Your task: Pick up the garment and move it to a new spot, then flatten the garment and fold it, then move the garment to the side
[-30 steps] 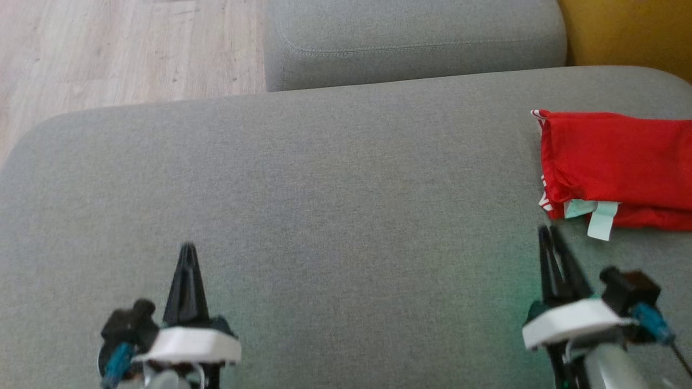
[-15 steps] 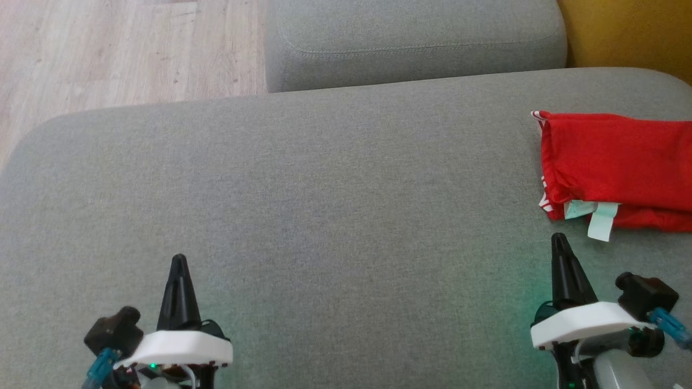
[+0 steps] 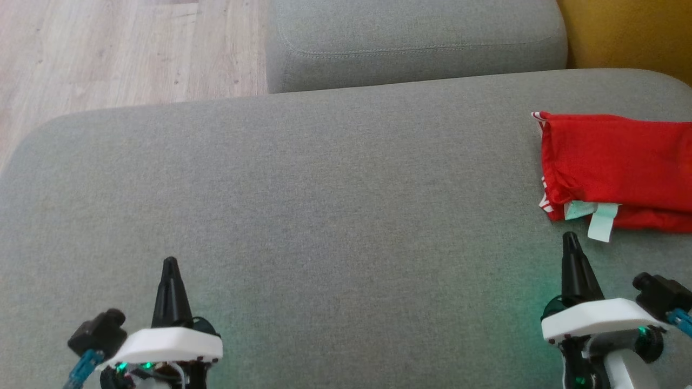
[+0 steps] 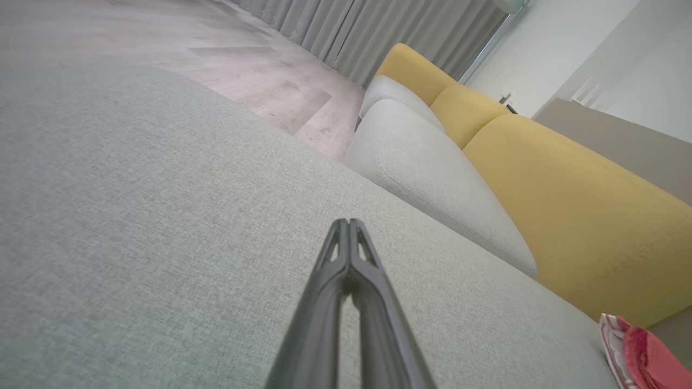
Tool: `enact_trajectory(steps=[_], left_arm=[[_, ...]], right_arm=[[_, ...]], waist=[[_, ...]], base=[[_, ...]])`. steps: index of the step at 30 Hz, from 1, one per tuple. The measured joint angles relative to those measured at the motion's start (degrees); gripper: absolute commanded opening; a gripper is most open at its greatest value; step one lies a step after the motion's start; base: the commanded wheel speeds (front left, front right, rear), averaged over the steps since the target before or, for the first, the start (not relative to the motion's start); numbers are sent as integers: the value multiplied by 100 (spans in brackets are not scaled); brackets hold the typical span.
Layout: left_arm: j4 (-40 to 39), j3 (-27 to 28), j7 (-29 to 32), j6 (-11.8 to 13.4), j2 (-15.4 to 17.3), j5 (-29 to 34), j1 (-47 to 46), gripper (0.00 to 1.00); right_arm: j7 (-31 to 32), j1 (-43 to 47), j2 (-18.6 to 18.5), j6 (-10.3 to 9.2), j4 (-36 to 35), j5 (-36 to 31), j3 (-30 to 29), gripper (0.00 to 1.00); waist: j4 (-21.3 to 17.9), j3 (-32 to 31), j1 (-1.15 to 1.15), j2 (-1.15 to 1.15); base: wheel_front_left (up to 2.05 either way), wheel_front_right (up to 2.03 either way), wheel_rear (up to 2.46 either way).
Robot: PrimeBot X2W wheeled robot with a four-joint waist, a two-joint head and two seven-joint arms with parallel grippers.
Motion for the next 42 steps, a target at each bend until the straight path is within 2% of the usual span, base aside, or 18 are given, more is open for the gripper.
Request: enact_trajectory(steps=[42], left_arm=[[-119,416,705,-223,0,-2359,-17,0]], right_arm=[[687,-1,2,-1,-209,2699,-316,0]], waist=[[24,-39,0,0]], base=[[0,0,0]])
